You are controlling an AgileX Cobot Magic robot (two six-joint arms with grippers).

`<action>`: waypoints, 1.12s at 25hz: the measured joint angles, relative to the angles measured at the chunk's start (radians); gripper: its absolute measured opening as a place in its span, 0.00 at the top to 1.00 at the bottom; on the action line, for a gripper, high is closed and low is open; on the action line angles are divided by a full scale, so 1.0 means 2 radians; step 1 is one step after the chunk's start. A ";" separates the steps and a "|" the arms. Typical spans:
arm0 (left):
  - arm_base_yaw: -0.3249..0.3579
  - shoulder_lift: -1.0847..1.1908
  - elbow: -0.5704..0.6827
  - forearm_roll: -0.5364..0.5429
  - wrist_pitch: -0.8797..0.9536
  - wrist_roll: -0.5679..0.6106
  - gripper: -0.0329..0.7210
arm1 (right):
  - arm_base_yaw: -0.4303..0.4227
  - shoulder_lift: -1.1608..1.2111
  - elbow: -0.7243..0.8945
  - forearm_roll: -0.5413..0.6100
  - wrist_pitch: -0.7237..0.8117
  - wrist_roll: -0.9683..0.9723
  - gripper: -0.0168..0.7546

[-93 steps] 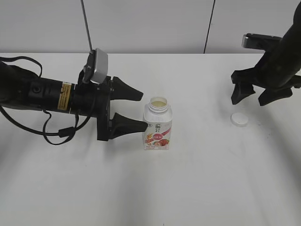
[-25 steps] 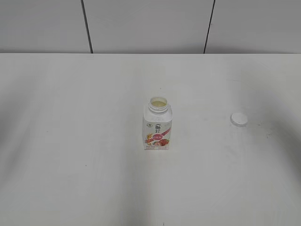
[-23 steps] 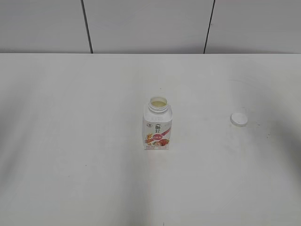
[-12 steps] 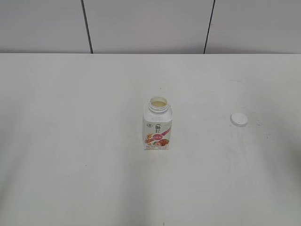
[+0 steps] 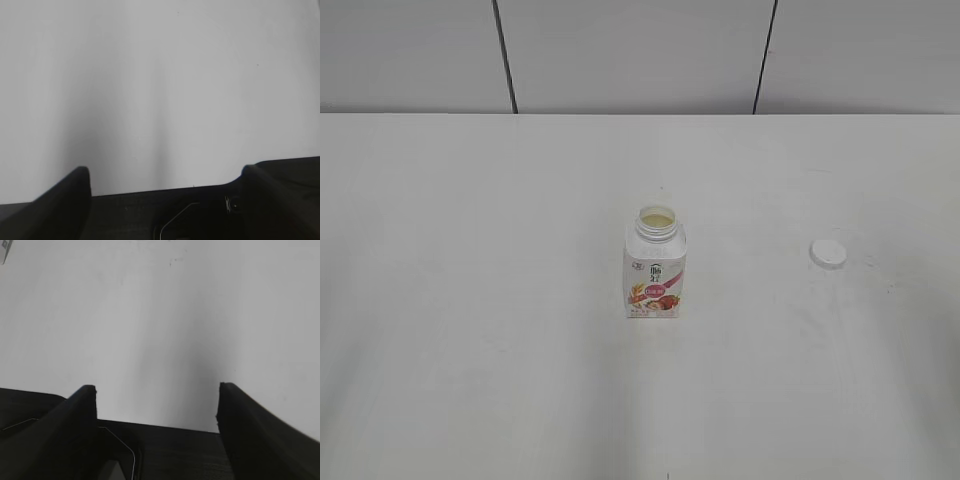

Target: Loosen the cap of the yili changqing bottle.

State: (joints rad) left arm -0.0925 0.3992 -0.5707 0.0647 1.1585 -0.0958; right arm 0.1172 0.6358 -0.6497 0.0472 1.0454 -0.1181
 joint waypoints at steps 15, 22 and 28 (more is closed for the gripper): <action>0.000 -0.163 0.000 -0.001 0.003 0.000 0.23 | 0.000 -0.180 0.063 0.018 0.025 0.004 0.22; 0.000 -0.203 0.003 -0.001 0.003 0.000 0.23 | 0.000 -0.269 0.067 0.014 0.026 0.004 0.22; 0.000 -0.203 0.025 -0.008 -0.045 0.015 0.23 | 0.000 -0.321 0.067 0.014 0.026 0.004 0.22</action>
State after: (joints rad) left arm -0.0925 -0.0071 -0.5212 0.0480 1.0686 -0.0649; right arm 0.1172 -0.0058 -0.5155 0.0762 1.0972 -0.1107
